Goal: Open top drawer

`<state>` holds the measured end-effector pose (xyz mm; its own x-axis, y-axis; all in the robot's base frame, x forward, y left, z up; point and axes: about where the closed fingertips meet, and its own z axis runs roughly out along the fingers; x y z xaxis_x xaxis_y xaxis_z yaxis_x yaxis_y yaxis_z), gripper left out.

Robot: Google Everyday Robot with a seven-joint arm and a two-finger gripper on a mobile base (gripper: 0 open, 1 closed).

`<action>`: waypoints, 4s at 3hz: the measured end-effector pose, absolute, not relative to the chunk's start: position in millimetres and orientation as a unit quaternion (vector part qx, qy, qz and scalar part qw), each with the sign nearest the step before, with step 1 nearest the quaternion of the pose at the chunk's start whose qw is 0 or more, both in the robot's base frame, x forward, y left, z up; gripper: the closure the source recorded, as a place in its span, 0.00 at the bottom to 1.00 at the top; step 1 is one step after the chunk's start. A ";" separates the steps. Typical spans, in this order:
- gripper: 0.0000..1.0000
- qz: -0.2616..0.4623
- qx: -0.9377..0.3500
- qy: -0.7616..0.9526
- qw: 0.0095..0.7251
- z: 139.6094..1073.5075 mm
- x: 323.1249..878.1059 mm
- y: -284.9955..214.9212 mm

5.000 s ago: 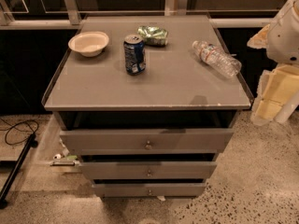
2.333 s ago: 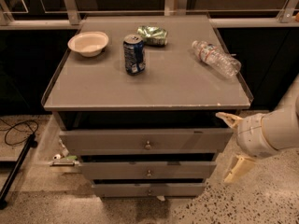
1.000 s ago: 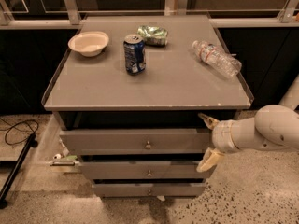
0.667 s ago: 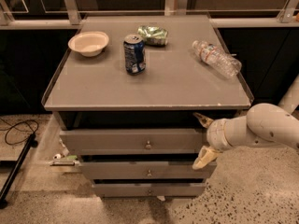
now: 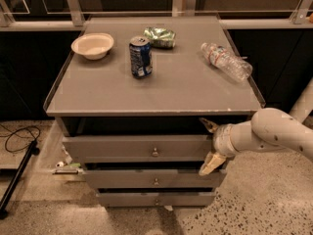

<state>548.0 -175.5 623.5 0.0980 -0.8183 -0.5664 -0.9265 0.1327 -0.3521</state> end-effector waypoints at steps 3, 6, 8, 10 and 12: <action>0.66 0.078 -0.654 0.667 0.348 629.1 548.9 -175.6; 1.00 0.094 -0.644 0.673 0.351 642.5 533.6 -168.2; 0.57 0.095 -0.644 0.673 0.351 643.2 532.0 -168.4; 0.38 0.113 -0.651 0.664 0.351 641.0 525.1 -168.3; 0.85 0.119 -0.645 0.668 0.350 641.7 491.0 -184.2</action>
Offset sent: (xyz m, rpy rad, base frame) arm 0.0000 0.0000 0.0000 0.0000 0.0000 0.0000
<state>491.0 -184.2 641.7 0.0780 -0.7791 -0.6220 -0.9462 0.1387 -0.2923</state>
